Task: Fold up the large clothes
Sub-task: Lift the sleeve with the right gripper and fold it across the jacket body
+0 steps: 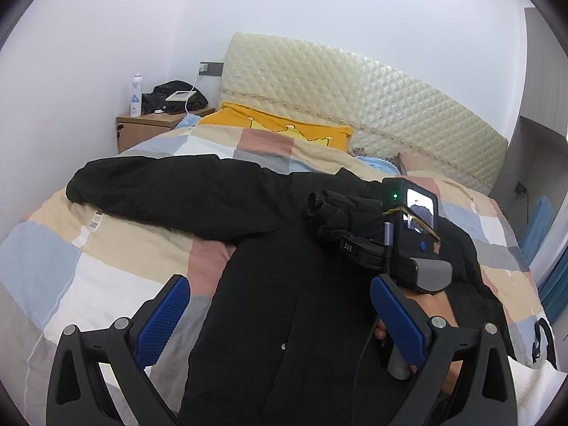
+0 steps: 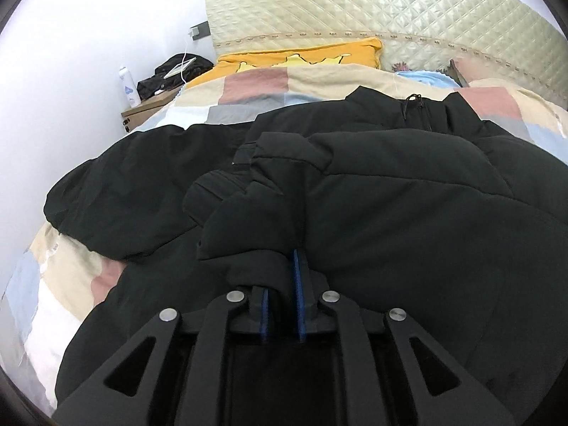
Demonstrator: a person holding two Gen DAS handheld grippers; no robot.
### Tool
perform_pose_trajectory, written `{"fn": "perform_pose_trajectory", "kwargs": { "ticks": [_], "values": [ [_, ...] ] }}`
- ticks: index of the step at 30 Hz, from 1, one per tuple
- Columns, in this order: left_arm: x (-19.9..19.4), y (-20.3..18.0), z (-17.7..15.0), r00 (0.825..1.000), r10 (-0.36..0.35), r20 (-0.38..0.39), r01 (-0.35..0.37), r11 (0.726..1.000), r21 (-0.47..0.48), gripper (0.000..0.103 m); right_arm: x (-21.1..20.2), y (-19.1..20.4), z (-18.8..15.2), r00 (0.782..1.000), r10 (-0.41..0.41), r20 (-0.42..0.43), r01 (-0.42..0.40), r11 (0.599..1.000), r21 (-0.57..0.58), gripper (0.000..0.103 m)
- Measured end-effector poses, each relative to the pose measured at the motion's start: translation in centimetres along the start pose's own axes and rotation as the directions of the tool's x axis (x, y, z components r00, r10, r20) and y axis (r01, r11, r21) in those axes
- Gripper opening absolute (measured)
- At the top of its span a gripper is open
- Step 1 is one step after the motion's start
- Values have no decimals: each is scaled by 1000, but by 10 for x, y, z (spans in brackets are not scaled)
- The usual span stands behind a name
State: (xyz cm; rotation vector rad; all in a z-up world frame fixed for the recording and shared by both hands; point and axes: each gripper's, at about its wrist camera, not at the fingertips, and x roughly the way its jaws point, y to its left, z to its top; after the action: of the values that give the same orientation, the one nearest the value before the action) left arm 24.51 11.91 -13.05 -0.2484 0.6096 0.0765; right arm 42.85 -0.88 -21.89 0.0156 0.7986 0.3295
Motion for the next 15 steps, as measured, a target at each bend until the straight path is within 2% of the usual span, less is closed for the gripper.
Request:
{"fn": "perform_pose_trajectory", "kwargs": {
  "ticks": [5, 6, 10, 11, 12, 15],
  "values": [
    [4, -2, -4, 999, -24, -36, 24, 1000, 0, 103, -7, 3, -1, 999, -15, -34, 16, 1000, 6, 24],
    [5, -2, -4, 999, -25, -40, 25, 1000, 1, 103, -9, 3, 0, 999, -8, -37, 8, 1000, 19, 29],
    [4, 1, -3, 999, -28, -33, 27, 1000, -11, 103, -22, 2, 2, 1000, -6, -27, 7, 999, 37, 62],
    [3, 2, -3, 999, -26, -27, 26, 1000, -12, 103, -27, 2, 2, 1000, -7, -15, 7, 999, 34, 67],
    [3, 2, -3, 999, -25, -25, 25, 1000, -13, 103, -33, 2, 2, 1000, -2, -4, 2, 999, 37, 70],
    [4, 2, -4, 999, -29, -27, 29, 1000, -9, 103, -52, -3, 5, 1000, 11, 24, -12, 999, 52, 70]
  ]
}}
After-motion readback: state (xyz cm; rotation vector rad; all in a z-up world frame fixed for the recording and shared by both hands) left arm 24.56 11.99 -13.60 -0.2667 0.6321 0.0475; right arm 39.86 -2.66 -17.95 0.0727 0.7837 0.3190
